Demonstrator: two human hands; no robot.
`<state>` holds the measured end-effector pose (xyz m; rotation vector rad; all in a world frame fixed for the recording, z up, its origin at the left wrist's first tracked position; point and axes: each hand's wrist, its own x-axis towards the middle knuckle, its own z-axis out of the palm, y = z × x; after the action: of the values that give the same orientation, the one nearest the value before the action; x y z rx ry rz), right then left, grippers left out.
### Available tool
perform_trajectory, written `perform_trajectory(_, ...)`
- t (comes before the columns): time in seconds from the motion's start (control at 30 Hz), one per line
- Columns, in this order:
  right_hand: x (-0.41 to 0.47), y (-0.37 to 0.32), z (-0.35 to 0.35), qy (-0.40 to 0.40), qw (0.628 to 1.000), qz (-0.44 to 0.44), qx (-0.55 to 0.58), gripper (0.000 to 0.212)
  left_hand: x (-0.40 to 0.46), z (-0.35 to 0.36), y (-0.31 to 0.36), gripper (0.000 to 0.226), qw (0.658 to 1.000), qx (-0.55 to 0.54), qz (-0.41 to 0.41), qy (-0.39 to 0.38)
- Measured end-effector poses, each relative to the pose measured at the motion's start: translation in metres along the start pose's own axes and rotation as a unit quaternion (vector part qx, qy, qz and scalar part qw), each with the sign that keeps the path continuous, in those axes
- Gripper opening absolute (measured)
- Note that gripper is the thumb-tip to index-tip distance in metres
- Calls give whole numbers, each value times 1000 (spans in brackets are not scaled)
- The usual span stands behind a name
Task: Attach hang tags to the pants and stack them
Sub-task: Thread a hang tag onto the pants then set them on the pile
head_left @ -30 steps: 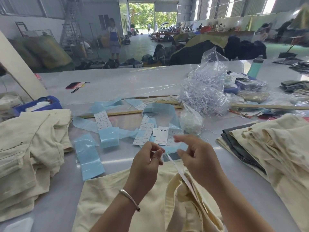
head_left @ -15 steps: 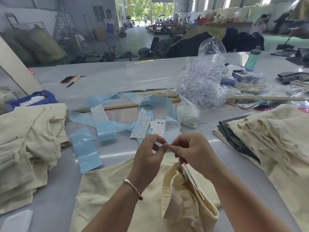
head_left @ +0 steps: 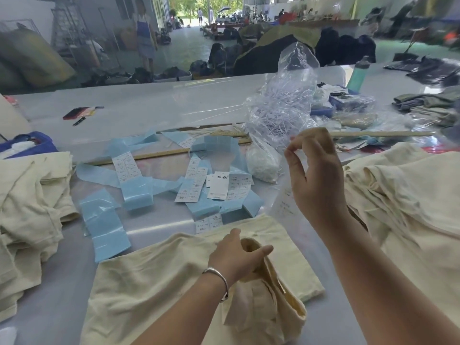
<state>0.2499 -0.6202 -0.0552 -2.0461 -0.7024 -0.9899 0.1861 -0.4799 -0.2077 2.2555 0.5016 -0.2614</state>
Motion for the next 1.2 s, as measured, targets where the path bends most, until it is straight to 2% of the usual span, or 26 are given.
perform_trajectory(0.07, 4, 3, 4, 4, 1000, -21, 11, 4, 7, 7, 3, 93, 1000, 8, -6, 16)
perform_trajectory(0.17, 8, 20, 14, -50, 998, -30, 36, 4, 17, 11, 5, 38, 998, -4, 2, 56)
perform_trajectory(0.23, -6, 33, 25, -143, 987, 32, 69, 4, 22, 11, 1, 27, 995, -58, 7, 77)
perform_trajectory(0.33, -53, 47, 48, -302, 935, 163, 86, 4, 19, 9, -3, 16, 981, -172, 14, 93)
perform_trajectory(0.4, -86, 51, 62, -371, 896, 213, 118, 10, 19, 6, -7, 15, 969, -219, 16, 110)
perform_trajectory(0.47, -111, 49, 73, -403, 871, 243, 139, 14, 21, 5, -9, 16, 959, -255, 0, 121)
perform_trajectory(0.57, -124, 48, 84, -404, 869, 259, 123, 16, 23, 2, -11, 17, 935, -337, -55, 94)
perform_trajectory(0.63, -124, 50, 88, -405, 875, 249, 90, 21, 23, 1, -12, 17, 905, -415, -78, 55)
perform_trajectory(0.77, -123, 53, 92, -393, 887, 234, 63, 10, 20, 1, -16, 25, 853, -515, -87, 11)
perform_trajectory(0.83, -124, 51, 94, -375, 886, 260, 85, 8, 19, 1, -20, 31, 844, -532, -74, 18)
perform_trajectory(0.9, -125, 48, 94, -363, 875, 294, 126, 8, 17, 1, -24, 24, 834, -547, -70, 14)
perform_trajectory(1.03, -131, 42, 95, -321, 862, 353, 171, 34, 18, 1, -31, 11, 826, -555, -93, -3)
perform_trajectory(1.2, -140, 38, 100, -263, 849, 412, 203, 24, 22, 0, -30, 3, 844, -529, -90, 15)
